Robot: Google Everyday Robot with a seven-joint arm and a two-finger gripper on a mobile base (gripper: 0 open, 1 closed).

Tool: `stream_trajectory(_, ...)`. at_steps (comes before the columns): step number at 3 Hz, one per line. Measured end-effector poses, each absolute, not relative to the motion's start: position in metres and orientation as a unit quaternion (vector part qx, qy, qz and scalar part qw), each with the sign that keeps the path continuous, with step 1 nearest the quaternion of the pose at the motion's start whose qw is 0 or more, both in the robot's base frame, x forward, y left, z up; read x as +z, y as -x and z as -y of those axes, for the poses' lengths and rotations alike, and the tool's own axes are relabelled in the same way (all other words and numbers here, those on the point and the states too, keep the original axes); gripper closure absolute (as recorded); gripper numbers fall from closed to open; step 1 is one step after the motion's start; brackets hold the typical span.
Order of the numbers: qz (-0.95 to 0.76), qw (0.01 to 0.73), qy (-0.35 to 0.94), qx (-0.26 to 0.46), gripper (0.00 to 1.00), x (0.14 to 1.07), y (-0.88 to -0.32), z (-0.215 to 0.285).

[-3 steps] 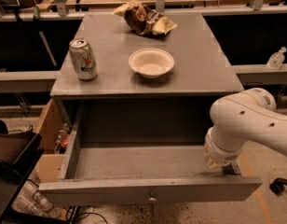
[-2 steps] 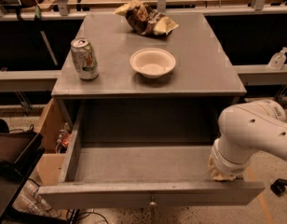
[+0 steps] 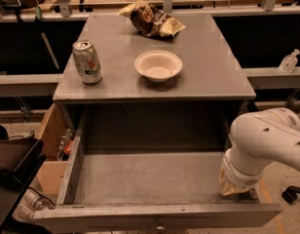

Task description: Open top drawer

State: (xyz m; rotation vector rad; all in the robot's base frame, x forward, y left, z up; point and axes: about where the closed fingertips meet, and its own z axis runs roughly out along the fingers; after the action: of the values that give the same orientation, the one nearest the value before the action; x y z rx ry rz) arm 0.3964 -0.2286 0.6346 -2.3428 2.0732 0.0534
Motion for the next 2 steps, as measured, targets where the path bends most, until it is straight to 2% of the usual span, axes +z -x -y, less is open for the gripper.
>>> stream_trajectory(2, -0.663, 0.006, 0.749, 0.016, 0.36, 0.6360, -0.3953, 0.2291)
